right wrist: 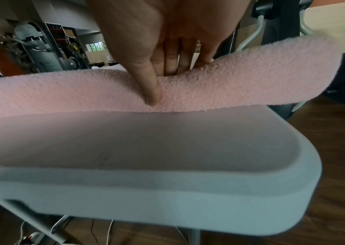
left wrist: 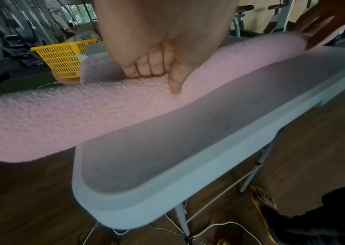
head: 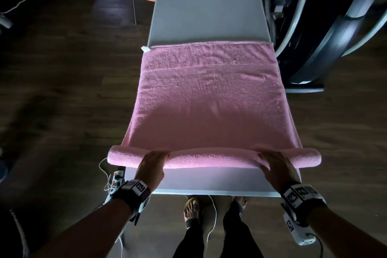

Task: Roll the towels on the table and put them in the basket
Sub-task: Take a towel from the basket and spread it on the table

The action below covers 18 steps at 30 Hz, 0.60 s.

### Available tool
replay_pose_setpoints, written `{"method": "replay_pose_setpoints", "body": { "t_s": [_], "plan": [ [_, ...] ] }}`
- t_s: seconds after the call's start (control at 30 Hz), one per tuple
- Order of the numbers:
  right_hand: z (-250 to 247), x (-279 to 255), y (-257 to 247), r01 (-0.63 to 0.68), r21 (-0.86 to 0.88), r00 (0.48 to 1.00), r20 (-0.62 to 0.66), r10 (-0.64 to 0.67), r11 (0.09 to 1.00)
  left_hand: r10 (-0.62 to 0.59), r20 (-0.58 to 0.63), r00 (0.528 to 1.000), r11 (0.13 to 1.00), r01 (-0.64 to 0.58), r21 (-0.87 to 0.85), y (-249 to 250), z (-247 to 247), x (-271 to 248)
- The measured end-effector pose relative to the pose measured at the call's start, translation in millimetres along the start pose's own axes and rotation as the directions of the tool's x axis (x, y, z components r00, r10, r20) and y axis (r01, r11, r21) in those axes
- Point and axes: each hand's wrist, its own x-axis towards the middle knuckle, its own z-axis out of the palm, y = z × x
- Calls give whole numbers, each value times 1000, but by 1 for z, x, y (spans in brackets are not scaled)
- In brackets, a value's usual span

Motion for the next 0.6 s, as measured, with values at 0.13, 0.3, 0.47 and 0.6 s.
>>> {"method": "replay_pose_setpoints", "body": {
  "t_s": [0.13,0.3,0.47,0.6],
  "plan": [
    [1,-28,-6,28,-25,999,27,-27,999,26,38,999,1000,-27,15,2,2,-29],
    [7,-50,-2,96,-166,993,87,-82,981,33,72,997,999,-33,-6,-5,9,-48],
    [3,-9,1,-22,-210,944,316,90,977,48,39,998,996,-50,68,-9,8,-17],
    [4,13,-1,-158,-88,964,202,173,983,-21,-64,998,992,29,125,-2,3,1]
  ]
}}
